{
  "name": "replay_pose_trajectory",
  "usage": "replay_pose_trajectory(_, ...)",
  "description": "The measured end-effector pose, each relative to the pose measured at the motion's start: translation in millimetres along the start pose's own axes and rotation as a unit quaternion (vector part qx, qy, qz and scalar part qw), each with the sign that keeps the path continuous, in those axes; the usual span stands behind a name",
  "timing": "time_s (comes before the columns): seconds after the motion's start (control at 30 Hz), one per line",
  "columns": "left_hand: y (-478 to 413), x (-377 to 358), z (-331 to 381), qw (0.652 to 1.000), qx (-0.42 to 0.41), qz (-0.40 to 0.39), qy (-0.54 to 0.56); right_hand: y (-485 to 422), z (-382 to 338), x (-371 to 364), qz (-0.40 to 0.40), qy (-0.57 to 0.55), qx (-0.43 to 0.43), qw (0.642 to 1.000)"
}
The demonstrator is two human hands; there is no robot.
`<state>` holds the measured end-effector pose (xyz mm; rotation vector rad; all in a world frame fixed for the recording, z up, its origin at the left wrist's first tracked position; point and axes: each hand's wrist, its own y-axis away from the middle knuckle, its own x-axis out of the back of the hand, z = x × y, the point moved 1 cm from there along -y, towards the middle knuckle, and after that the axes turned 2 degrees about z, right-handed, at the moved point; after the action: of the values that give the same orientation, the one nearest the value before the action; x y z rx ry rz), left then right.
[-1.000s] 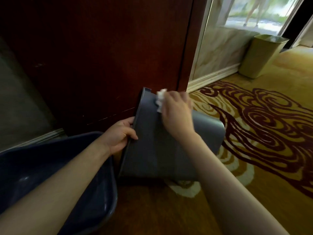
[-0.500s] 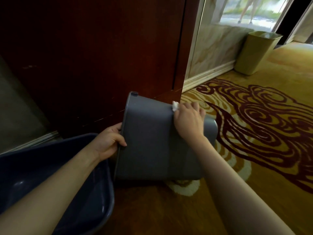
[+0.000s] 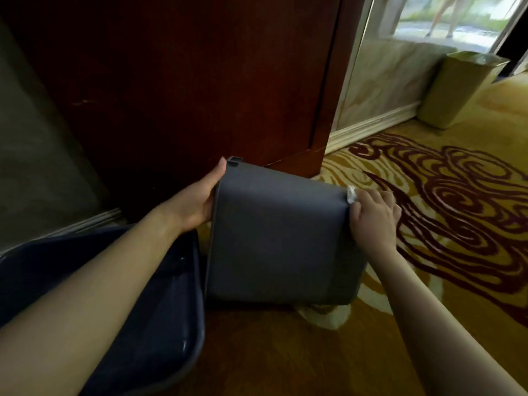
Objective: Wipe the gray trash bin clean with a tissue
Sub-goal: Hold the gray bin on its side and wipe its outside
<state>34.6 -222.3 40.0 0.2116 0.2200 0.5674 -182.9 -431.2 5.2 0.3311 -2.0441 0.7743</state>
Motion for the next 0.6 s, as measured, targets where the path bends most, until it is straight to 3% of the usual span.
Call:
replay_pose_trajectory(0.2, -9.3, -24.9, 27.7, 0.989, 0.017, 0.141, -0.042, 7.6, 25.2, 7.6, -0.002, -0.005, 0.009, 1.0)
replay_pose_trajectory(0.33, -6.0, -23.6, 25.6, 0.988, 0.044, 0.15, 0.009, 11.8, 50.3, 16.8, -0.01, 0.031, -0.126, 0.992)
replay_pose_trajectory(0.4, -2.3, -18.2, 22.6, 0.989, 0.072, 0.128, 0.032, 18.3, 41.8, 22.3, 0.034, 0.023, -0.164, 0.986)
replay_pose_trajectory(0.5, -0.3, -14.1, 19.4, 0.987, 0.086, 0.125, 0.05, 26.1, -18.8, 27.4, 0.104, -0.019, -0.063, 0.992)
replay_pose_trajectory(0.6, 0.1, -16.4, 16.1, 0.985, 0.079, 0.139, 0.06, 35.4, -95.2, 21.7, 0.097, -0.069, 0.076, 0.99)
